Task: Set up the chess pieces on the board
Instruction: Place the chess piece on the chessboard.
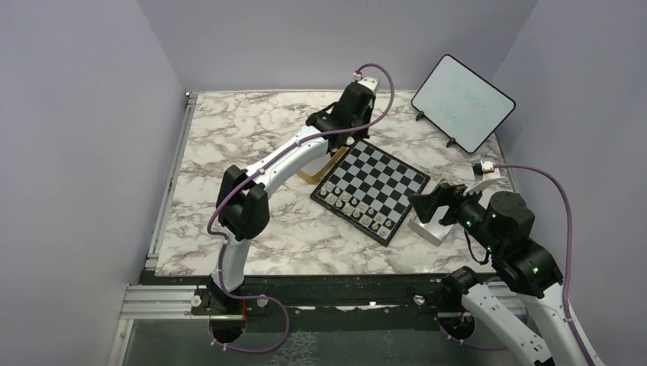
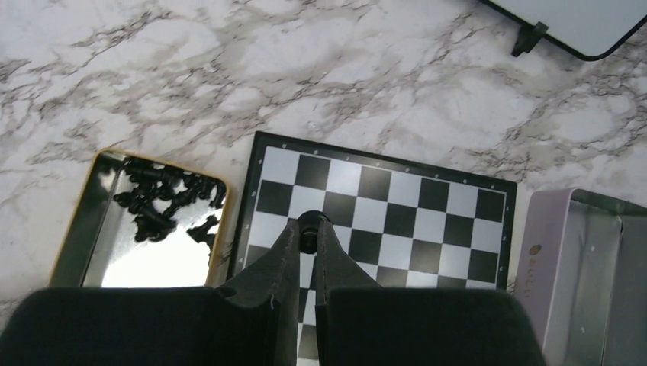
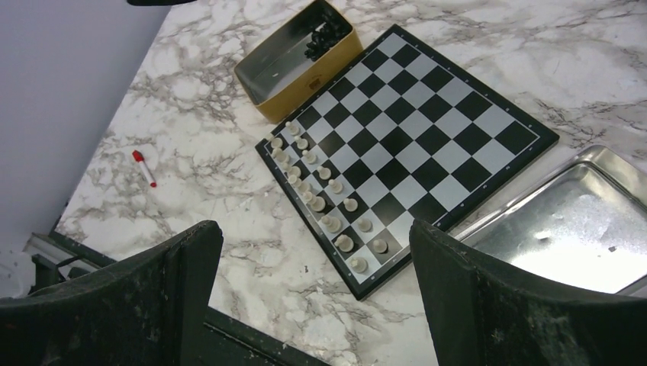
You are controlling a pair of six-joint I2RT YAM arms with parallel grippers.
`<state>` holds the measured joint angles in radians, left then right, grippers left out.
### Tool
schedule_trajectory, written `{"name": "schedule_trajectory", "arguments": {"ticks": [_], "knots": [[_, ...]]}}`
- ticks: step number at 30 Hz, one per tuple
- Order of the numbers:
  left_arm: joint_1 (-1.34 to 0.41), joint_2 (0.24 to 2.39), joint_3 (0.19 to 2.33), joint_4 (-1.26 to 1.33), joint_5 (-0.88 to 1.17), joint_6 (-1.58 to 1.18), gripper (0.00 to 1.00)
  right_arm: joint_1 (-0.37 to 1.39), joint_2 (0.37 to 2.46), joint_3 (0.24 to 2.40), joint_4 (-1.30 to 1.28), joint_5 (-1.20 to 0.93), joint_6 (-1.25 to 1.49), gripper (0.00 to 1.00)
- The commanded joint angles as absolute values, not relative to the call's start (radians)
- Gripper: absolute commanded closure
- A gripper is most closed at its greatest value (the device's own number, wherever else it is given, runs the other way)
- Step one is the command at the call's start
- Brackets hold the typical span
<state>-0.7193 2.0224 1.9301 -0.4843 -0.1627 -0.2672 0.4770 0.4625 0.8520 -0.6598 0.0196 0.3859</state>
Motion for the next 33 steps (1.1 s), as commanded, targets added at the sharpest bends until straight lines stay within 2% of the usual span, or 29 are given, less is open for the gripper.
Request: {"name": "schedule_trajectory", "arguments": {"ticks": [1, 5, 9, 19, 25, 33], "knots": [[-0.768, 2.118, 2.042, -0.471, -0.191, -0.309, 0.92, 0.482, 0.425, 0.867, -0.704, -0.066, 0.422, 0.02], [-0.8, 2.18, 2.104, -0.466, -0.189, -0.332, 0.92, 0.482, 0.388, 0.872, -0.714, -0.098, 0.436, 0.02], [-0.814, 2.204, 2.1, -0.429, -0.202, -0.334, 0.89, 0.482, 0.379, 0.909, -0.746, -0.094, 0.417, 0.02], [-0.815, 2.303, 2.099, -0.359, -0.222, -0.316, 0.88, 0.482, 0.345, 0.9, -0.799, -0.065, 0.401, 0.02], [-0.815, 2.368, 2.15, -0.355, -0.25, -0.295, 0.89, 0.482, 0.312, 0.879, -0.809, -0.029, 0.487, 0.02], [-0.763, 2.41, 2.18, -0.354, -0.228, -0.341, 0.88, 0.482, 0.331, 0.88, -0.825, 0.034, 0.49, 0.02]]}}
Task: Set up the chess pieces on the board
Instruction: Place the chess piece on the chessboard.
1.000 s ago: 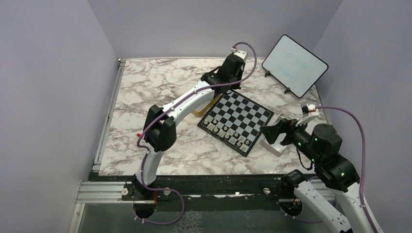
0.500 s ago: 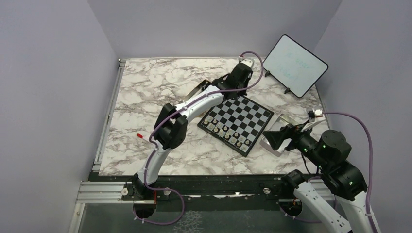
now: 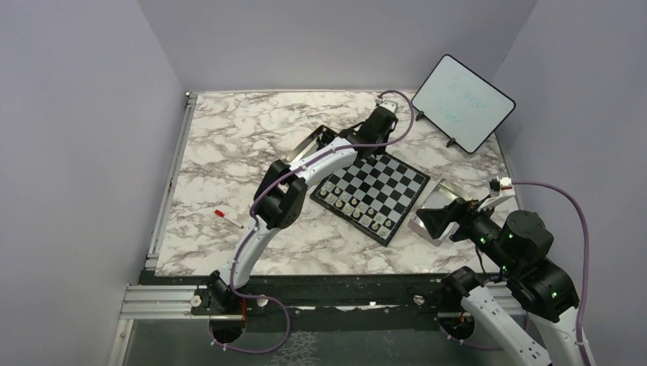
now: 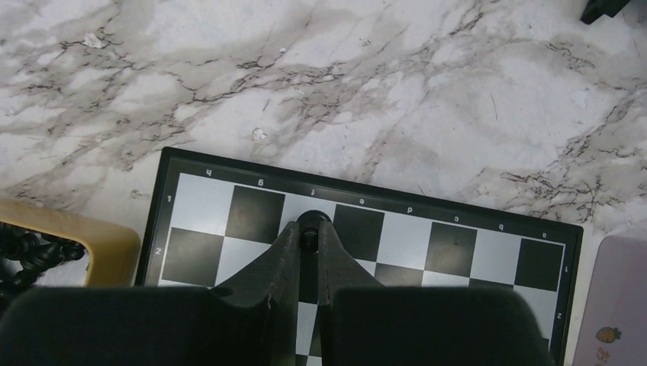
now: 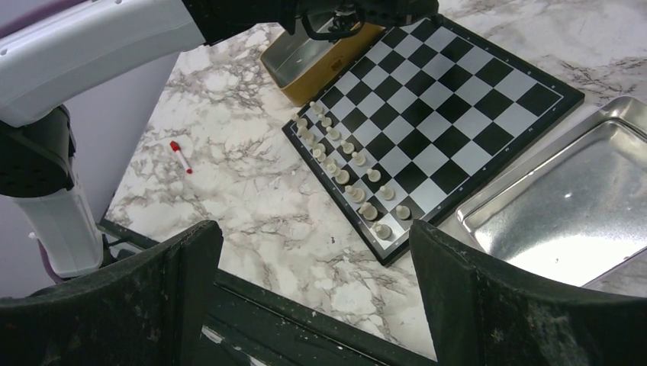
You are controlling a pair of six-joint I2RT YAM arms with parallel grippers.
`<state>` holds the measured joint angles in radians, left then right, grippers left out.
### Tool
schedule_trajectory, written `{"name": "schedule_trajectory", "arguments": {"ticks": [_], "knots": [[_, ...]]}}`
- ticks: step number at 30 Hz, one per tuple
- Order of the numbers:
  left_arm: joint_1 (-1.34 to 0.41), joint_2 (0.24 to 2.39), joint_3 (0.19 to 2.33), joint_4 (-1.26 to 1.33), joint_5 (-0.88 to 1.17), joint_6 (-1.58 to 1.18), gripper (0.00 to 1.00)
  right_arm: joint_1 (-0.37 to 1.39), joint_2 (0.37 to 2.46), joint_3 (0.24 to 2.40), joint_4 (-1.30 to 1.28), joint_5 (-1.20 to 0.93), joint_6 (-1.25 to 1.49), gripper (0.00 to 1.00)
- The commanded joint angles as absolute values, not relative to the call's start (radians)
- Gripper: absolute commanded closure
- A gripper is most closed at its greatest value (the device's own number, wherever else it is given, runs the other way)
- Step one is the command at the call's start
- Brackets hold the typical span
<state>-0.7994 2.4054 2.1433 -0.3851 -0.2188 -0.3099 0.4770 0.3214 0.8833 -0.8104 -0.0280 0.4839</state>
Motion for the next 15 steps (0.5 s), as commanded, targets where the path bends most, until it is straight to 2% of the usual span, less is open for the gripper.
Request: {"name": "schedule_trajectory", "arguments": {"ticks": [1, 15], "knots": [[-0.756, 2.413, 2.176, -0.35, -0.211, -0.346, 0.88, 0.482, 0.336, 0.88, -0.827, 0.042, 0.487, 0.02], [-0.75, 2.458, 2.196, -0.367, -0.122, -0.333, 0.88, 0.482, 0.364, 0.877, -0.835, 0.05, 0.491, 0.02]]}}
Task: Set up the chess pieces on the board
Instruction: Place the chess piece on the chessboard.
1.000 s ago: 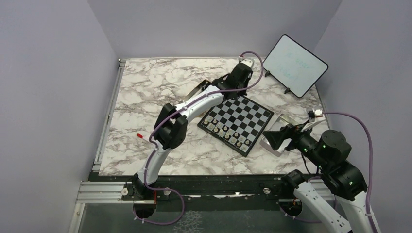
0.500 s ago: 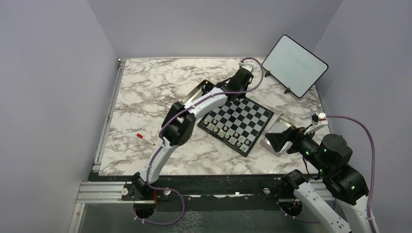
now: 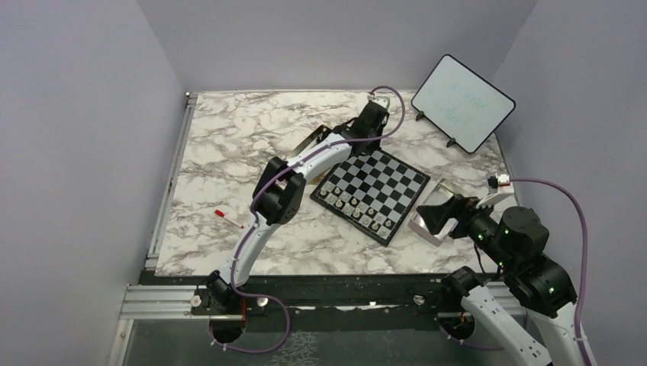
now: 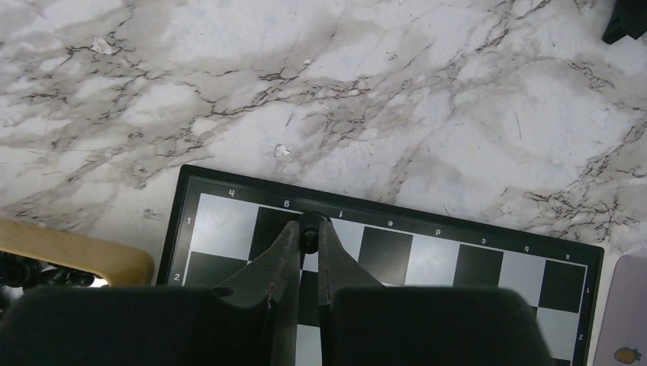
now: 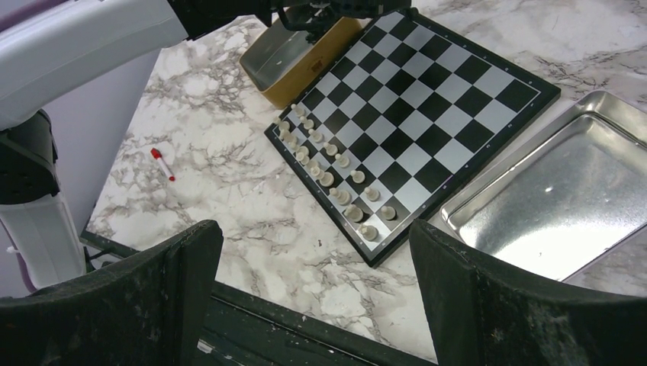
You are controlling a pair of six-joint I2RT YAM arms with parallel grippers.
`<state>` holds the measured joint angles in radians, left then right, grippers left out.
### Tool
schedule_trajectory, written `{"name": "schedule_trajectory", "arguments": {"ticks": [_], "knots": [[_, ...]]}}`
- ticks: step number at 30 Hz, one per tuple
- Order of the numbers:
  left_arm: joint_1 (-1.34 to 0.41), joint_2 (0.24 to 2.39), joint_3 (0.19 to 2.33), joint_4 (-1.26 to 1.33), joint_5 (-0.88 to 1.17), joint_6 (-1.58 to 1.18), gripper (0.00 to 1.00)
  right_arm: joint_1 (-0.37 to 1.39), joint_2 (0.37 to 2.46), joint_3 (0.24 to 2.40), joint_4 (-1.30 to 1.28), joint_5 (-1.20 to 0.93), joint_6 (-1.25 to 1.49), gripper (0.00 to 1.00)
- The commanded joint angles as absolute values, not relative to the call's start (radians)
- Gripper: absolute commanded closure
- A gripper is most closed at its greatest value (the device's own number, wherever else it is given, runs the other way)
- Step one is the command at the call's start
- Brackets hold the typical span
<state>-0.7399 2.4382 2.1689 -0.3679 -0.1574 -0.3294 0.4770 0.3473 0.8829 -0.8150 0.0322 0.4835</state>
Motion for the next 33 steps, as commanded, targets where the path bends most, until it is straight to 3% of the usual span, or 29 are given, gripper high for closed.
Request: {"name": "schedule_trajectory", "arguments": {"ticks": [1, 22, 30, 33], "knots": [[-0.751, 2.46, 2.195, -0.371, -0.12, -0.333, 0.88, 0.482, 0.366, 0.876, -0.835, 0.048, 0.491, 0.02], [-0.774, 2.475, 2.163, -0.395, -0.117, -0.323, 0.87, 0.482, 0.353, 0.857, -0.827, 0.054, 0.499, 0.02], [-0.782, 2.47, 2.164, -0.406, -0.138, -0.301, 0.72, 0.482, 0.347, 0.84, -0.822, 0.026, 0.497, 0.02], [-0.782, 2.472, 2.164, -0.409, -0.144, -0.299, 0.71, 0.482, 0.345, 0.842, -0.822, 0.02, 0.494, 0.02]]}}
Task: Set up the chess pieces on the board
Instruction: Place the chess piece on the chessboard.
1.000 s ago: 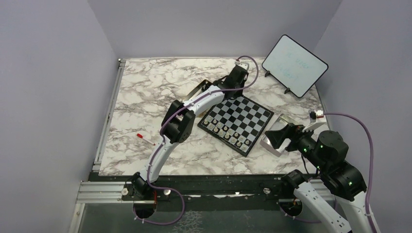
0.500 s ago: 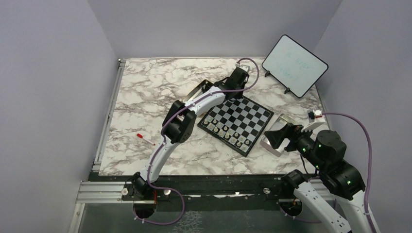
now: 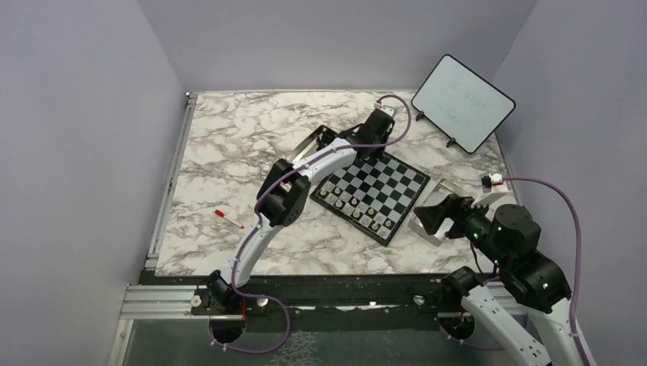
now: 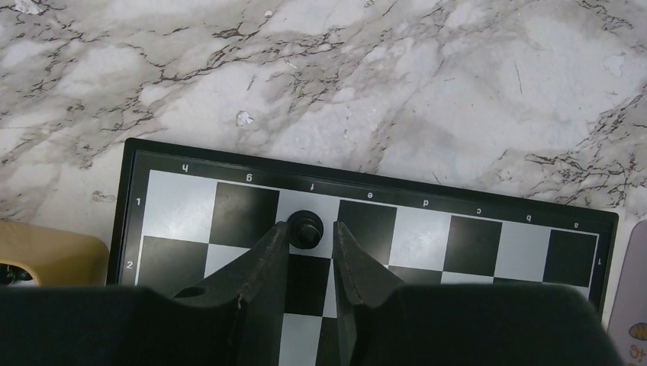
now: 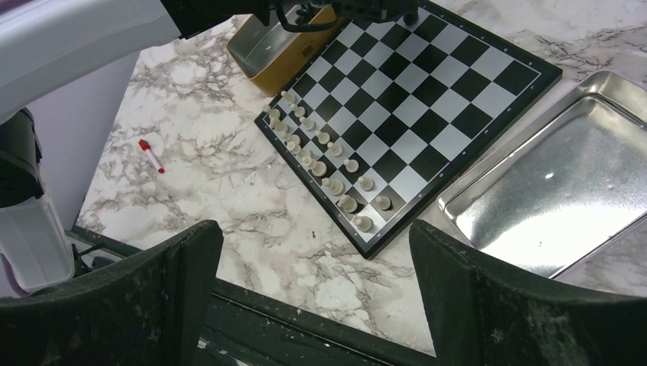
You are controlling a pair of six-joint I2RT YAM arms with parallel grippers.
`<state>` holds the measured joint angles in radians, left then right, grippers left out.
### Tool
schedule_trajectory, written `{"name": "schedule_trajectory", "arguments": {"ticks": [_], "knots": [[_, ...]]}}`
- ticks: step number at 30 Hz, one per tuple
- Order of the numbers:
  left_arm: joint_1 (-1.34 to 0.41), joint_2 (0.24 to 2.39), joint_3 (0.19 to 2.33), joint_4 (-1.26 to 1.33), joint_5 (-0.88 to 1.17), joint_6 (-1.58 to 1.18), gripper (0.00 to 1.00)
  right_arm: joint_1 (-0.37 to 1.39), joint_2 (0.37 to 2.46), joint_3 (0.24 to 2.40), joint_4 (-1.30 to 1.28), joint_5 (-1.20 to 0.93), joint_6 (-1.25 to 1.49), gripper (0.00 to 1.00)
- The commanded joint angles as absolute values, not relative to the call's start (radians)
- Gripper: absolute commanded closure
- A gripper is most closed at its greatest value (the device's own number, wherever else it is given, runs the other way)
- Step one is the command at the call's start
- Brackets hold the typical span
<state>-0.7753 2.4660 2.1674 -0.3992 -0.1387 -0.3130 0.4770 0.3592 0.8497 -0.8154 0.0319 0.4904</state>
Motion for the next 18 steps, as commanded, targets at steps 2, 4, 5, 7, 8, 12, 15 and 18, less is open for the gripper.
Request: {"name": "schedule_trajectory", "arguments": {"ticks": [2, 4, 5, 7, 8, 12, 15, 18], "knots": [[-0.783, 2.473, 2.166, -0.412, -0.143, -0.299, 0.68, 0.482, 0.344, 0.841, -0.821, 0.02, 0.494, 0.02], [-0.785, 2.469, 2.166, -0.416, -0.139, -0.301, 0.64, 0.482, 0.345, 0.84, -0.817, 0.015, 0.491, 0.02], [-0.784, 2.465, 2.166, -0.418, -0.135, -0.302, 0.63, 0.482, 0.346, 0.84, -0.816, 0.012, 0.489, 0.02], [-0.784, 2.455, 2.166, -0.418, -0.132, -0.305, 0.6, 0.483, 0.347, 0.84, -0.816, 0.008, 0.488, 0.02], [-0.785, 2.451, 2.167, -0.419, -0.134, -0.308, 0.59, 0.482, 0.346, 0.84, -0.815, 0.008, 0.488, 0.02], [-0.785, 2.421, 2.184, -0.423, -0.127, -0.319, 0.54, 0.482, 0.335, 0.835, -0.808, 0.005, 0.485, 0.03], [-0.785, 2.387, 2.183, -0.428, -0.12, -0.316, 0.53, 0.482, 0.332, 0.835, -0.808, 0.005, 0.482, 0.03], [-0.781, 2.349, 2.175, -0.443, -0.126, -0.312, 0.53, 0.482, 0.33, 0.832, -0.805, 0.005, 0.48, 0.03]]}}
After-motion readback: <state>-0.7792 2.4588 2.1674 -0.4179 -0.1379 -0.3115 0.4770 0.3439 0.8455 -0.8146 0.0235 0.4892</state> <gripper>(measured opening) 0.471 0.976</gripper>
